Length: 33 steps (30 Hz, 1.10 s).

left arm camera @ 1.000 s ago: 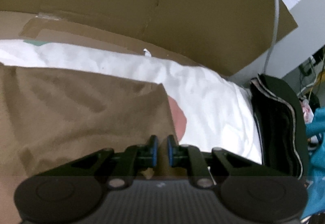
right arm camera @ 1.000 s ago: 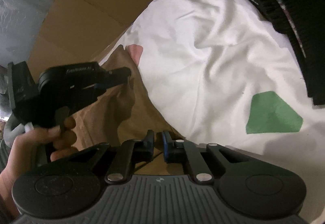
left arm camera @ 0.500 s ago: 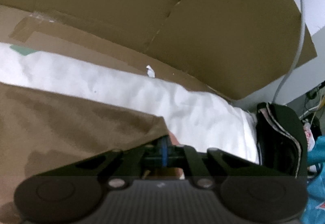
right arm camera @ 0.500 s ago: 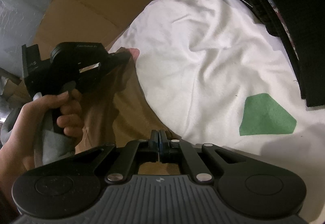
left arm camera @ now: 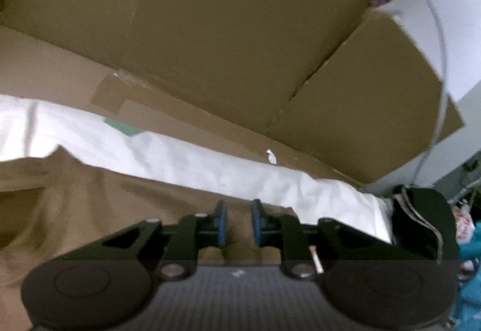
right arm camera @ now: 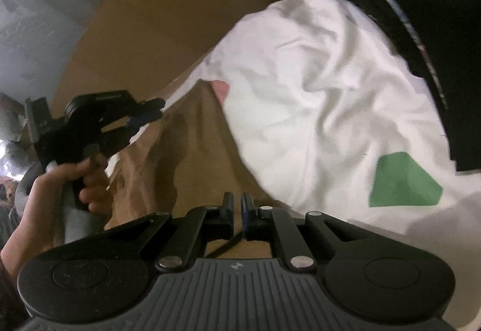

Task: Fold clothes

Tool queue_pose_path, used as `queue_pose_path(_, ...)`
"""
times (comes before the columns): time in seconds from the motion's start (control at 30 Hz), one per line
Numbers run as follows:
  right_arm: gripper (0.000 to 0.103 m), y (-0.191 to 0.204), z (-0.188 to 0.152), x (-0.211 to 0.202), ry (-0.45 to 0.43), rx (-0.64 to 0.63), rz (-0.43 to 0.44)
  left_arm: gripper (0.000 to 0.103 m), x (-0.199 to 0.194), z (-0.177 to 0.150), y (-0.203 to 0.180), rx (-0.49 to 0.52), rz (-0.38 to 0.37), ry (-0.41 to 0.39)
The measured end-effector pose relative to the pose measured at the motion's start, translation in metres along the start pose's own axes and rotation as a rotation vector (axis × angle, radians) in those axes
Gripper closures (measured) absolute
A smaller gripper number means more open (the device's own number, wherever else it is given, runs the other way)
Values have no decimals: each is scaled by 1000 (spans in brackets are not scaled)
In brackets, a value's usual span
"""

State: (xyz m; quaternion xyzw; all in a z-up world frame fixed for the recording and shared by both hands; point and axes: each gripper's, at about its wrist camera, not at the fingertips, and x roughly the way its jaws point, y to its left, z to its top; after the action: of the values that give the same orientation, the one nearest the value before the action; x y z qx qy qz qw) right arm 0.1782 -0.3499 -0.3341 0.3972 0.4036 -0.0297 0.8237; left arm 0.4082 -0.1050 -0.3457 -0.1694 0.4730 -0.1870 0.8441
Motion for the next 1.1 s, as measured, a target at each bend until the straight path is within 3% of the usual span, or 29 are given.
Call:
queue_pose_path(0.23,98,17,-6,14,1,-31,-17,84,-15,-21,-6,96,-70,84)
queue_pose_path(0.33,98,18,-10,21,22,-36,-46,84,-1,-34,-10,170,17,112)
queue_pose_path(0.4,98,16,-13,26,45,-41,-64,84,2,-36,-3,155,46,121)
queue_pose_path(0.53,97,16,-24,30,98,-86,-86,85,-6,-32,15,144,82,94)
queue_pose_path(0.67,97,18,-31,24,132,-133,-68,84,-22,-22,36,94,69,88)
queue_pose_path(0.77,90,24,-30,16,107,-160,-42,82,-45,-22,45,68,54,66)
queue_pose_path(0.83,70,28,-30,11,91,-178,-24,76,-64,-25,50,50,41,38)
queue_pose_path(0.9,62,32,-29,6,74,-196,-6,73,-84,-30,56,37,48,17)
queue_pose_path(1.1,62,40,-30,-8,75,-227,36,66,-148,-22,80,39,90,-10)
